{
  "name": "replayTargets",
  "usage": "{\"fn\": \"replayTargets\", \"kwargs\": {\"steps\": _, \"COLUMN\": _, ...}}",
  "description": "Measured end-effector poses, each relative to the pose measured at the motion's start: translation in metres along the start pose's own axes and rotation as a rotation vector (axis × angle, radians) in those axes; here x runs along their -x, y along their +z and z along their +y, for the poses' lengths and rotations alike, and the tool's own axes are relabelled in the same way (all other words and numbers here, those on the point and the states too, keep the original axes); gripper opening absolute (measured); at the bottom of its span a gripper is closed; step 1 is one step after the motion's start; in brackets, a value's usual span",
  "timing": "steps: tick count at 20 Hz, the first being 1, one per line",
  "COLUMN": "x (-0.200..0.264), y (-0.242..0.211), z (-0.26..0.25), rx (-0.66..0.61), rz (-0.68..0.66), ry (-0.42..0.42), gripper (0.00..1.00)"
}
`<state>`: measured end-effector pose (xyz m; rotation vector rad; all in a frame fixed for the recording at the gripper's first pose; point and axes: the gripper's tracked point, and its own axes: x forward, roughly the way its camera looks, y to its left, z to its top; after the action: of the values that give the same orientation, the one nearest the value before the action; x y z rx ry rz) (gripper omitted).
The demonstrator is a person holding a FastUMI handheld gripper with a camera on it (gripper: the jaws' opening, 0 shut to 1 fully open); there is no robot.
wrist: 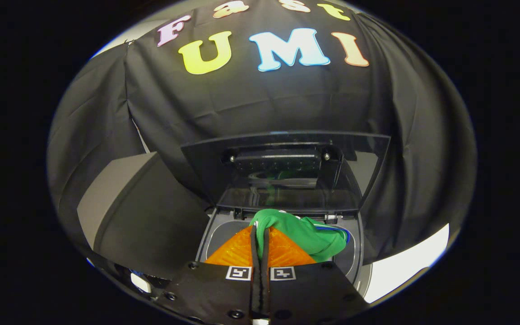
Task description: Put the clothes into the washing machine and then close the washing machine lid.
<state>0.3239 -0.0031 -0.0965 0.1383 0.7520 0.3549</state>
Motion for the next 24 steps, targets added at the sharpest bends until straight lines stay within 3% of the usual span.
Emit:
{"fn": "replayTargets", "kwargs": {"steps": 15, "x": -0.076, "y": -0.062, "z": -0.007, "rx": -0.004, "rz": 0.141, "ry": -0.076, "gripper": 0.01}}
{"fn": "replayTargets", "kwargs": {"steps": 24, "x": -0.084, "y": -0.083, "z": -0.007, "rx": -0.01, "rz": 0.166, "ry": -0.103, "gripper": 0.01}}
